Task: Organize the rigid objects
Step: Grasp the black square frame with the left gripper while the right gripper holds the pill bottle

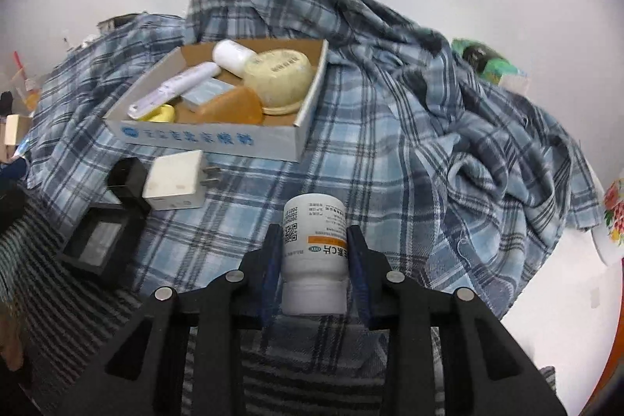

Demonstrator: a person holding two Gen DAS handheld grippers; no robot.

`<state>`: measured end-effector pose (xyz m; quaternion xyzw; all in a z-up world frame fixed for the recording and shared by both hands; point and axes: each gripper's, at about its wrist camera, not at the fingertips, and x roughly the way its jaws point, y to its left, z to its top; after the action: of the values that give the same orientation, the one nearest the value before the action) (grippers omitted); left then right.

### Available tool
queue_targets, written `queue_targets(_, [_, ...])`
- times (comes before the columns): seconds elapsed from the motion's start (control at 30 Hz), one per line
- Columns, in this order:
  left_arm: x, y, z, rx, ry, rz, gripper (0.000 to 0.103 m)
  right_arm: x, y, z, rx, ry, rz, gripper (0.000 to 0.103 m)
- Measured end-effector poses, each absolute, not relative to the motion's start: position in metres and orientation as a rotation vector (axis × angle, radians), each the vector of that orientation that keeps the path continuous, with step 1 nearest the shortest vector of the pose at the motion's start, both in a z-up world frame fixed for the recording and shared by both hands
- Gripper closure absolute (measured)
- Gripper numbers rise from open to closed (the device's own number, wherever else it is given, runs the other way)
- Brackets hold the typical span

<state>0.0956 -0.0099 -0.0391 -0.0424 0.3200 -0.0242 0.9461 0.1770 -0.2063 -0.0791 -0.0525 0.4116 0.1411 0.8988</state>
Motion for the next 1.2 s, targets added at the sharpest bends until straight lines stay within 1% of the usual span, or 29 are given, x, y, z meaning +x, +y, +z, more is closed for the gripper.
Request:
queue_targets(0.2, [0.105, -0.022, -0.054, -0.07, 0.718, 0.014, 0.0, 0.161, -0.193, -0.073, -0.092, 0.871, 0.39, 0.071])
queue_targets(0.33, [0.117, -0.023, -0.065, -0.084, 0.795, 0.058, 0.0, 0.156, -0.191, -0.075, -0.121, 0.832, 0.363, 0.071])
queue_targets(0.57, [0.136, -0.022, -0.082, -0.163, 0.907, 0.034, 0.0, 0.159, -0.198, -0.081, -0.096, 0.834, 0.357, 0.071])
queue_targets(0.7, [0.14, -0.027, -0.088, -0.148, 0.937, 0.021, 0.0, 0.161, -0.201, -0.084, -0.075, 0.846, 0.371, 0.071])
queue_targets(0.77, [0.14, -0.03, -0.088, -0.139, 0.937, 0.015, 0.003, 0.161, -0.202, -0.084, -0.065, 0.848, 0.373, 0.071])
queue_targets(0.83, [0.141, -0.033, -0.089, -0.125, 0.946, 0.011, 0.014, 0.16, -0.203, -0.084, -0.056, 0.844, 0.374, 0.071])
queue_targets(1.0, [0.144, -0.035, -0.092, -0.119, 0.964, -0.004, 0.017, 0.16, -0.204, -0.083, -0.053, 0.841, 0.376, 0.071])
queue_targets(1.03, [0.144, -0.036, -0.092, -0.112, 0.963, -0.005, 0.022, 0.16, -0.204, -0.083, -0.054, 0.84, 0.374, 0.071])
queue_targets(1.07, [0.144, -0.035, -0.092, -0.107, 0.963, -0.006, 0.024, 0.16, -0.204, -0.083, -0.054, 0.84, 0.374, 0.071])
queue_targets(1.2, [0.142, -0.041, -0.091, -0.089, 0.955, -0.032, 0.028, 0.159, -0.203, -0.084, -0.059, 0.843, 0.378, 0.071])
